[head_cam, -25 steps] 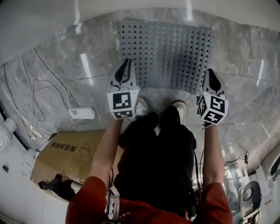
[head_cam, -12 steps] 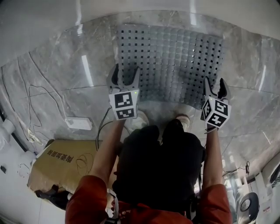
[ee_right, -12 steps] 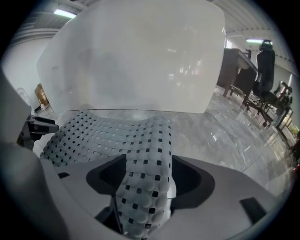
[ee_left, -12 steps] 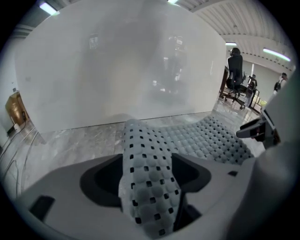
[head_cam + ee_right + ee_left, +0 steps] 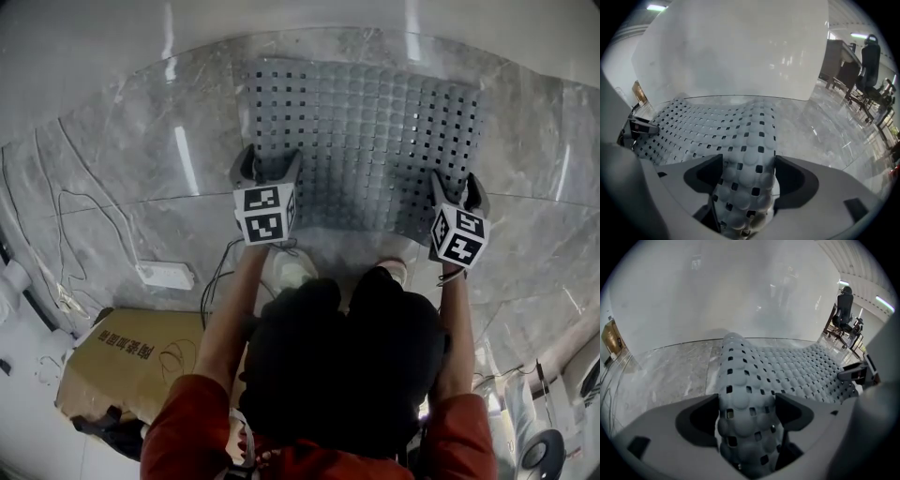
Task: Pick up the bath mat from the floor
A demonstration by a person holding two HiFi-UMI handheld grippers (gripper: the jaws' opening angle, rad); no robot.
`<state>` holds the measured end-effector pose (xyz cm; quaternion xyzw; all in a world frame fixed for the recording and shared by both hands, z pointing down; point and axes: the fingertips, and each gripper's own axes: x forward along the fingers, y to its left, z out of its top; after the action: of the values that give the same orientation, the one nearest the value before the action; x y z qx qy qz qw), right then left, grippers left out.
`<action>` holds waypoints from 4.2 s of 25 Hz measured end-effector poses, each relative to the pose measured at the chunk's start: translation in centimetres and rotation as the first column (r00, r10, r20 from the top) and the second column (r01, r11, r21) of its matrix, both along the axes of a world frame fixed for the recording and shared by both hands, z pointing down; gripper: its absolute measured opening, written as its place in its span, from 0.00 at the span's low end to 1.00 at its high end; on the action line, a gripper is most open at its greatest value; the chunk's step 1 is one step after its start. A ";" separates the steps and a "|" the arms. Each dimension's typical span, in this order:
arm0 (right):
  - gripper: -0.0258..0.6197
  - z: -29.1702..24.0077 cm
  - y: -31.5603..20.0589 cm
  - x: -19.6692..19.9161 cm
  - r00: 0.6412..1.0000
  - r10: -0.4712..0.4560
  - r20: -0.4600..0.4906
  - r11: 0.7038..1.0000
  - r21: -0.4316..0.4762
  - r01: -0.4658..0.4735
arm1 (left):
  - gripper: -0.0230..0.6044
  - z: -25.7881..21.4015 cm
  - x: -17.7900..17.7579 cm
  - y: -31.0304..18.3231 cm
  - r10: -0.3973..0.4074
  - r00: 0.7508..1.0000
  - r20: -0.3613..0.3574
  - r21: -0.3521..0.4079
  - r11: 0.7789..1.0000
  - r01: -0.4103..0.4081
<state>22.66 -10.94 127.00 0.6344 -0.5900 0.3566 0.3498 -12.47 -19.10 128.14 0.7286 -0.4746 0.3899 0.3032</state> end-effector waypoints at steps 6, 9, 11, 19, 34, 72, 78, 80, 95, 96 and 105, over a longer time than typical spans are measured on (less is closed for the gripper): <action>0.55 0.3 0.1 0.3 0.999 0.024 -0.037 1.000 0.009 -0.023 | 0.61 0.2 0.0 0.0 0.007 0.999 0.037 0.009 1.000 -0.007; 0.50 0.2 0.0 0.0 0.999 0.013 -0.043 1.000 0.013 -0.012 | 0.60 0.3 0.1 0.1 0.011 0.999 0.053 0.006 1.000 -0.012; 0.47 -0.1 -0.2 -0.3 0.999 0.006 -0.041 1.000 0.013 -0.006 | 0.57 0.2 0.4 0.1 0.014 0.999 0.042 -0.021 1.000 -0.013; 0.34 -0.8 -0.6 -1.0 1.000 -0.006 -0.001 0.998 0.058 0.006 | 0.38 -0.7 2.0 0.7 0.015 1.000 -0.009 -0.066 0.998 -0.015; 0.17 -3.6 -0.6 -3.5 0.998 -0.050 0.037 0.990 0.131 0.045 | 0.27 -3.6 3.8 1.2 0.079 0.997 -0.017 -0.016 0.997 -0.079; 0.13 -50.1 1.1 -8.4 0.996 -0.083 0.018 0.957 0.281 0.074 | 0.24 -49.8 1.1 3.8 0.034 0.999 -0.031 0.139 0.990 -0.030; 0.13 -58.1 2.4 -9.6 0.996 -0.088 0.020 0.953 0.292 0.078 | 0.24 -57.9 0.0 5.5 0.010 0.999 -0.049 0.145 0.989 -0.003; 0.13 -60.6 2.2 -9.9 0.996 -0.085 0.019 0.948 0.308 0.075 | 0.24 -60.4 -0.2 5.5 0.004 0.999 -0.050 0.158 0.987 0.004; 0.13 -77.8 1.9 -10.7 0.997 -0.072 -0.022 0.869 0.489 0.073 | 0.23 -77.6 -0.9 5.8 -0.027 0.995 -0.098 0.340 0.939 0.059; 0.13 -78.9 1.4 -10.6 0.997 -0.075 -0.026 0.861 0.503 0.077 | 0.23 -78.7 -0.8 5.4 -0.032 0.994 -0.104 0.357 0.932 0.067; 0.13 -88.6 -0.5 -9.3 0.995 -0.059 -0.079 0.767 0.635 0.096 | 0.23 -88.0 1.2 3.9 -0.013 0.990 -0.144 0.493 0.866 0.083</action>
<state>13.33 -11.41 38.43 0.6999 -0.6919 0.1033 0.1441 -11.27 -15.16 40.16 0.7948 -0.5552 0.1964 0.1464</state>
